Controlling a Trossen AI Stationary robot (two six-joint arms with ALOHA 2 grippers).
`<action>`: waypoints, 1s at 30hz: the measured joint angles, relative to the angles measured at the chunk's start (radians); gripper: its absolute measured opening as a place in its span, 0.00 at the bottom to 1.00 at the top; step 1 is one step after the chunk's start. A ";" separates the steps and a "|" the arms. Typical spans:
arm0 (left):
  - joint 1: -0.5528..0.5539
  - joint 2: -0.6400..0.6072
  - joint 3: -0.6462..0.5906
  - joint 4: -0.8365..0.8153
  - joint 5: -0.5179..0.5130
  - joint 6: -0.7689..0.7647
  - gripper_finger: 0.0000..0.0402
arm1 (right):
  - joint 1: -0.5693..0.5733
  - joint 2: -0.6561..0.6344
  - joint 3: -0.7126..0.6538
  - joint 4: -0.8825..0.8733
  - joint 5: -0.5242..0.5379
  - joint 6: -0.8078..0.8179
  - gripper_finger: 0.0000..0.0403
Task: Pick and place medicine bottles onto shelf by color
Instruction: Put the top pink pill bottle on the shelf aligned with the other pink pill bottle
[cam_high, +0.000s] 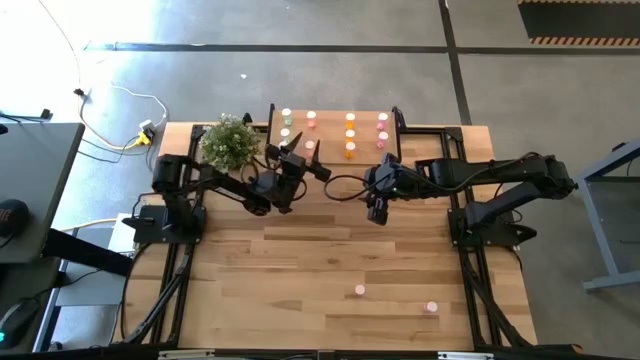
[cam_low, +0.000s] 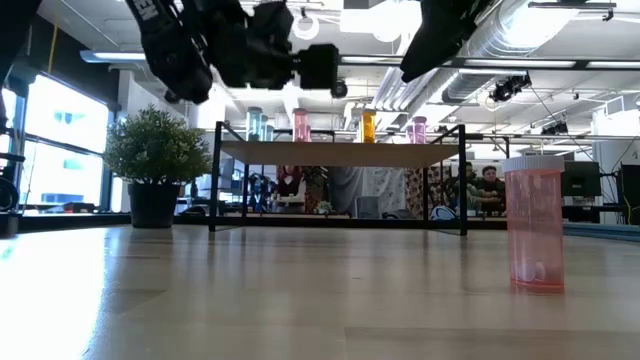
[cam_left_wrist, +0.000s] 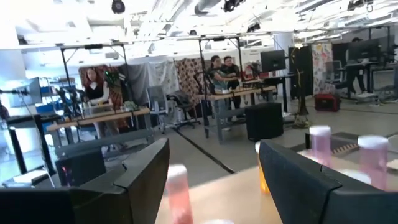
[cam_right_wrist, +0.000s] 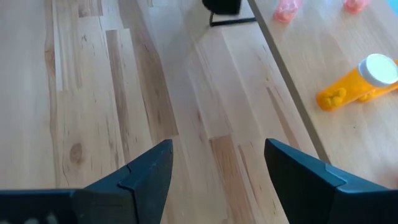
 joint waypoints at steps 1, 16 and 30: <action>-0.007 -0.020 0.000 -0.003 -0.007 0.024 0.60 | 0.000 0.000 0.000 0.006 0.000 0.000 0.61; -0.187 -0.346 0.000 -0.368 -0.175 0.248 0.59 | -0.026 0.000 0.000 0.181 0.072 -0.074 0.61; -0.271 -0.699 -0.002 -1.443 0.302 -0.528 0.59 | -0.208 0.000 0.000 0.589 -0.006 -0.341 0.61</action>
